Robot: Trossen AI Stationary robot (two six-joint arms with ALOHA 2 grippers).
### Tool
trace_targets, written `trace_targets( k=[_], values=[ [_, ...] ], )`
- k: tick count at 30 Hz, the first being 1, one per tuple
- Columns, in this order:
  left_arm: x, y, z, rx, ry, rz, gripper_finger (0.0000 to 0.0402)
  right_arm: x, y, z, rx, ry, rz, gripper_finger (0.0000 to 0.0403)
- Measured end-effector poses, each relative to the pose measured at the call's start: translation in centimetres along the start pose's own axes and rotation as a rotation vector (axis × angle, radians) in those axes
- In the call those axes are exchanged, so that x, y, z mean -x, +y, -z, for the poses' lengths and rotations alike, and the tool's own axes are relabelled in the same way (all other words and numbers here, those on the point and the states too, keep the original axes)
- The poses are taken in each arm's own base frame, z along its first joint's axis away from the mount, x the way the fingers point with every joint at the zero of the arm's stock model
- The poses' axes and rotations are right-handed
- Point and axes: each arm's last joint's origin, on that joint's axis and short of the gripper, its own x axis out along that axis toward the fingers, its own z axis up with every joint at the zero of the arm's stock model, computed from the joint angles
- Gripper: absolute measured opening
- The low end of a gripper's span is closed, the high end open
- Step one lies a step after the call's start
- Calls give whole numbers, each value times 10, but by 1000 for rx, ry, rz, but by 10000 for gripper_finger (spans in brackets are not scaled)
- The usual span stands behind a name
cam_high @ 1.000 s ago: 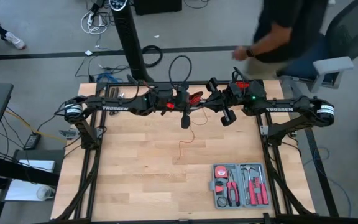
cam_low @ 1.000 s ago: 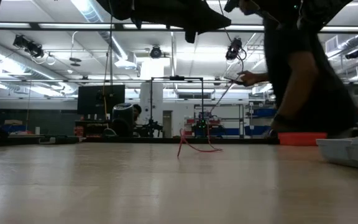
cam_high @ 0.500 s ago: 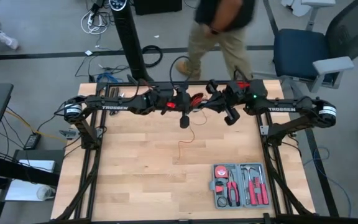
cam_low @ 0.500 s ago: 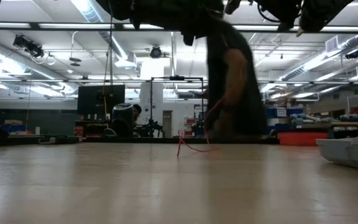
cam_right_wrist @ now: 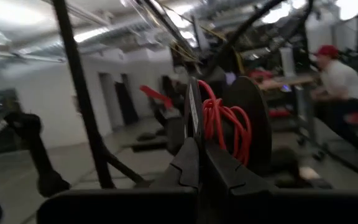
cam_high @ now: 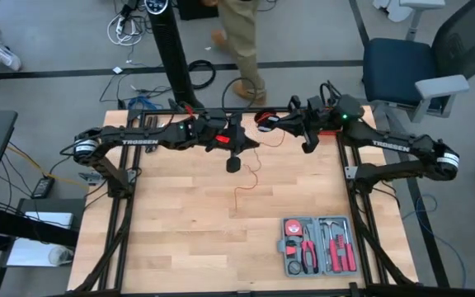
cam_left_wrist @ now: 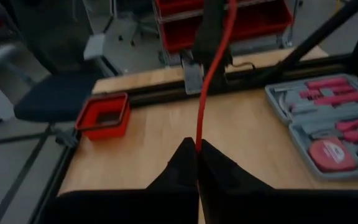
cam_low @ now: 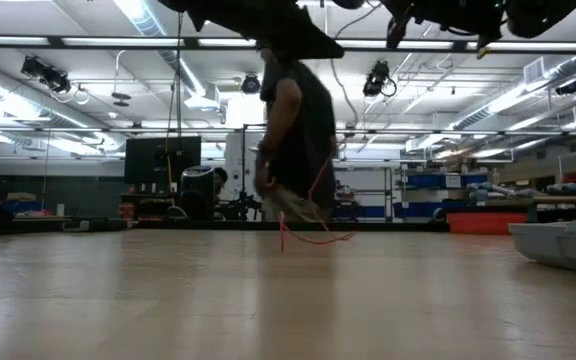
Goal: Coil cords
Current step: Coil the wire
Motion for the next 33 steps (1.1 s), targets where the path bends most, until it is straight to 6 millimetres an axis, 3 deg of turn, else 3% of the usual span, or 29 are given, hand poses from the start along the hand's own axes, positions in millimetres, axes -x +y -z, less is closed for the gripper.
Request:
trace_targets(
  k=[11,18,23,29,33],
  values=[
    [18,-2,9,-15,192,-20,0,34,11,-9,8,129,164,0],
    [17,6,11,-56,218,-127,0,35,24,-19,48,40,126,0],
    [17,7,12,-53,222,-127,0,41,22,5,55,-63,145,0],
    [11,4,20,-41,264,-85,0,65,16,42,18,-200,159,0],
    [11,2,25,-29,304,-56,0,76,16,53,10,-230,137,0]
  ],
)
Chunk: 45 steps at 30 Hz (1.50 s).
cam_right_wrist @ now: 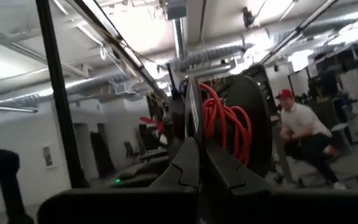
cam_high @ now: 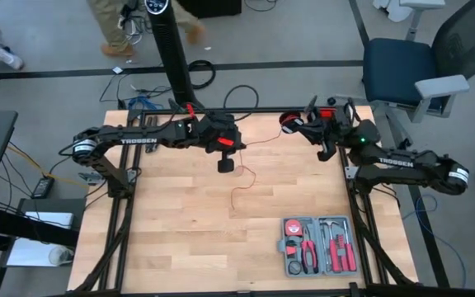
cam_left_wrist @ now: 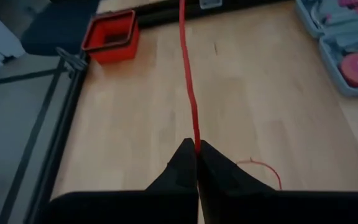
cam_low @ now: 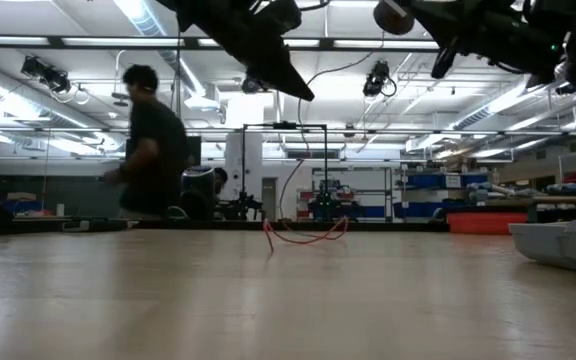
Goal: Coil cords
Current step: Coil the wire
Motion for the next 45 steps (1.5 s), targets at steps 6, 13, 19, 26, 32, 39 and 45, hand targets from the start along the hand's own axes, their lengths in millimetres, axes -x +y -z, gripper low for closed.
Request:
trace_targets(
  k=[6,13,19,26,32,39,45],
  values=[
    [8,-2,5,1,72,22,0,4,-6,8,-50,94,-4,0],
    [22,-4,11,1,153,48,0,7,-11,11,-75,145,13,0],
    [40,-5,11,1,177,56,0,9,-15,14,-89,189,27,0],
    [69,-5,5,-1,129,40,0,14,-22,21,-138,278,56,0],
    [87,2,-8,-37,15,-92,0,15,-26,33,-171,369,66,0],
    [86,8,-19,-156,-63,-231,0,12,-28,45,-236,433,29,0],
    [81,15,-28,-203,-140,-308,0,8,-26,58,-284,487,1,0]
  ],
)
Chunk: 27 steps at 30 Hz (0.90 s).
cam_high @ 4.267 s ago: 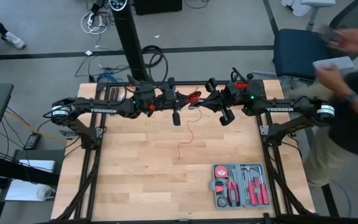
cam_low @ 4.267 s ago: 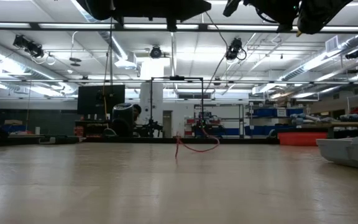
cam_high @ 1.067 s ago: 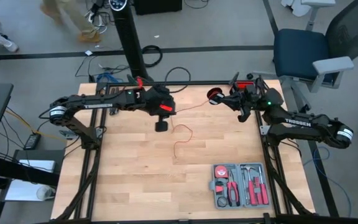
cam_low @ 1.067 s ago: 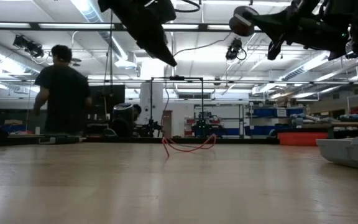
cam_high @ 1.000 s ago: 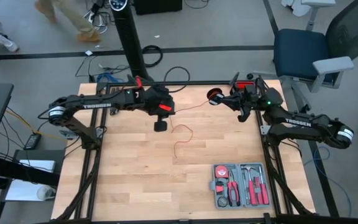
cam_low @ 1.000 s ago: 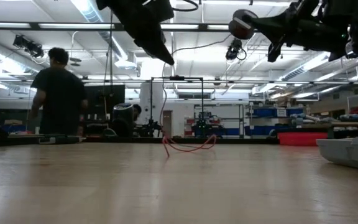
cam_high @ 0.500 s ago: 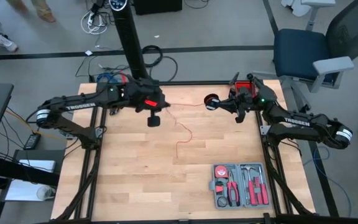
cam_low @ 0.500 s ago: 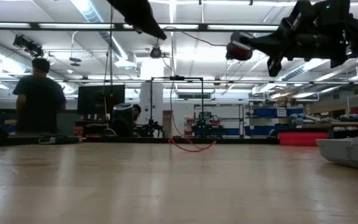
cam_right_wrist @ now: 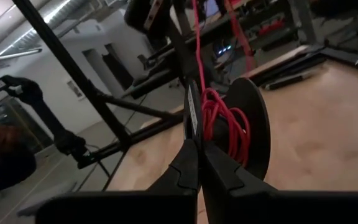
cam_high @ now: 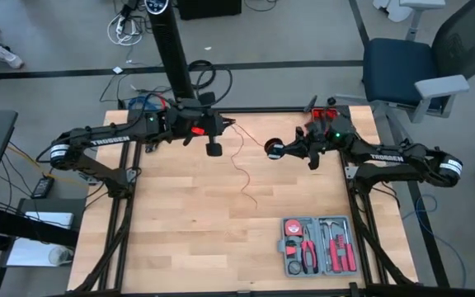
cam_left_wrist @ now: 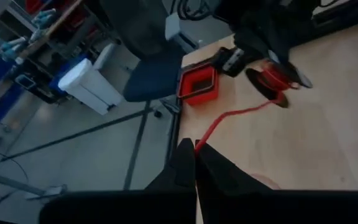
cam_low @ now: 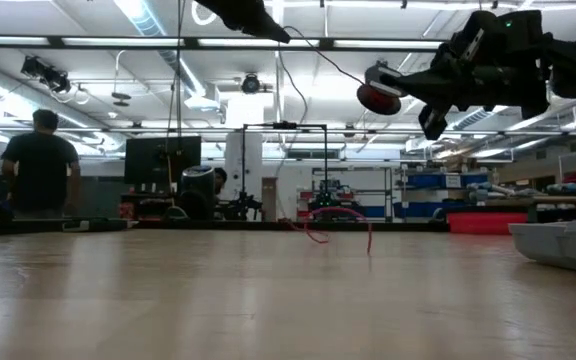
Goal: Coil cords
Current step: Coil the wire
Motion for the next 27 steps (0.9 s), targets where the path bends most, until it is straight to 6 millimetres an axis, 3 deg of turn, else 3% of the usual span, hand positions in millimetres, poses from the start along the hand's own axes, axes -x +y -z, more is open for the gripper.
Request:
trace_targets(
  k=[14,27],
  values=[
    [-41,-3,2,-28,-47,-91,0,-22,9,15,-35,72,-104,0],
    [-42,3,-14,-25,-257,-129,0,-42,15,7,-15,103,-194,0]
  ],
)
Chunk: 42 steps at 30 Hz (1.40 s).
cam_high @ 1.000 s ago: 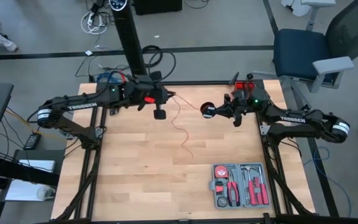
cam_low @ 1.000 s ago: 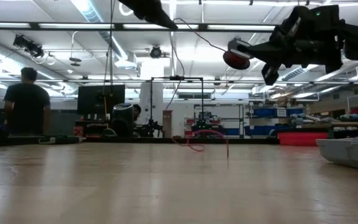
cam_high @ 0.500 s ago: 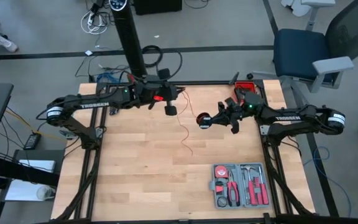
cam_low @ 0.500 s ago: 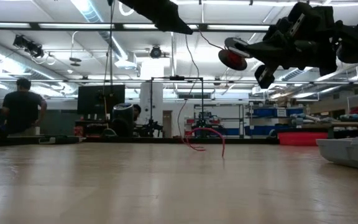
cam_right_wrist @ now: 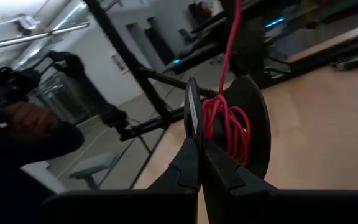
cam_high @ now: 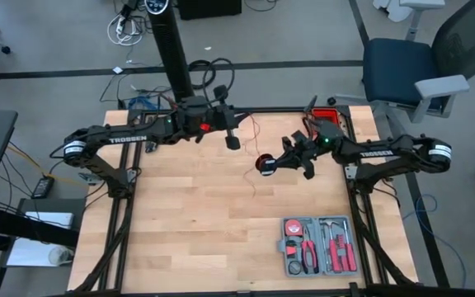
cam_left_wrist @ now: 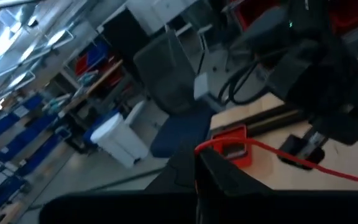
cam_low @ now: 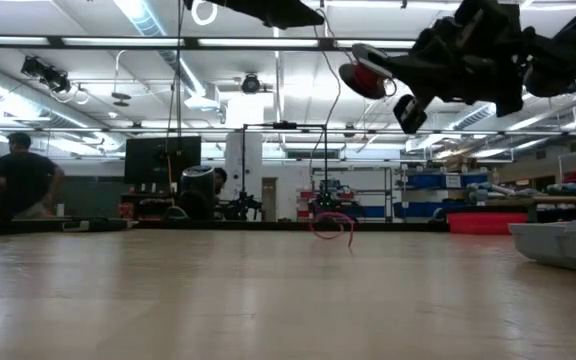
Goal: Coil cords
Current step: Coil the wire
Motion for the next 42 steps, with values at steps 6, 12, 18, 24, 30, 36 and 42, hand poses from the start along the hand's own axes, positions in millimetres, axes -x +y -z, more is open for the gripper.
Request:
trace_targets(
  k=[6,12,18,24,30,36,42],
  values=[
    [0,-1,-2,-22,-52,53,0,-19,0,-11,13,46,-105,0],
    [0,4,-2,-12,-69,30,0,-36,-5,-17,28,83,-170,0],
    [-5,9,4,70,-60,11,0,-53,-6,-28,95,88,-289,0],
    [-21,0,24,141,18,39,0,-64,-1,-42,158,81,-387,0],
    [-31,-12,32,199,17,126,0,-66,3,-52,211,61,-433,0],
    [-32,-23,33,241,34,207,0,-63,7,-60,243,15,-466,1],
    [-31,-28,36,295,88,236,0,-59,9,-65,244,-4,-492,1]
  ],
)
